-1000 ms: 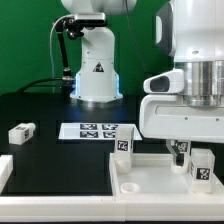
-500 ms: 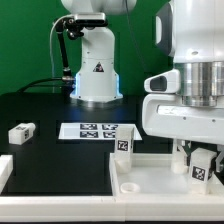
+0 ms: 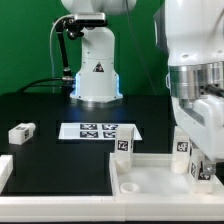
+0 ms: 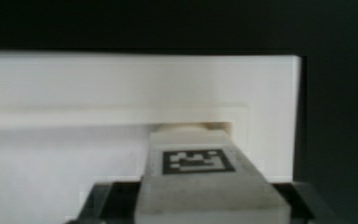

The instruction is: Assemble square table

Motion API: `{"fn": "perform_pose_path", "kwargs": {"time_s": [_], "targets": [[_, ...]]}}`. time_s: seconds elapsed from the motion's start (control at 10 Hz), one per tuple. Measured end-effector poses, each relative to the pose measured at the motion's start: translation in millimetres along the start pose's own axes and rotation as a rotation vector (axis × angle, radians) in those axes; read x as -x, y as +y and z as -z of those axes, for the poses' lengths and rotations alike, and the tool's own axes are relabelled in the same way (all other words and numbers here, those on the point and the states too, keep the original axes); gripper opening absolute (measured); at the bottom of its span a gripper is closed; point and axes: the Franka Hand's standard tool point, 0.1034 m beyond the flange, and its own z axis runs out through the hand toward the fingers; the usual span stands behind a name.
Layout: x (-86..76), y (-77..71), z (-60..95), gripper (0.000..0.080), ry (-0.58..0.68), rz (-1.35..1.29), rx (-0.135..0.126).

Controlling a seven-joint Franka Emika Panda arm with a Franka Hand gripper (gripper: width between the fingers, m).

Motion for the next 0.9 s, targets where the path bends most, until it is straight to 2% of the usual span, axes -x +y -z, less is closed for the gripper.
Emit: {"fn": "perform_pose_path", "kwargs": {"time_s": [0.2, 0.6, 0.7, 0.8, 0.9], "targets": [[-4.2, -1.7, 1.2, 0.0291, -0.001, -0.152, -0.003], [-10.7, -1.7, 2.5, 0.0292, 0.021, -0.281, -0.001], [-11.5, -1.0, 2.1, 0.0348, 0.022, -0.293, 0.001], [-11.2, -0.7, 1.7, 0.0484, 0.022, -0.29, 0.001], [-11.2, -0.8, 1.7, 0.0484, 0.022, -0.29, 0.001]]}}
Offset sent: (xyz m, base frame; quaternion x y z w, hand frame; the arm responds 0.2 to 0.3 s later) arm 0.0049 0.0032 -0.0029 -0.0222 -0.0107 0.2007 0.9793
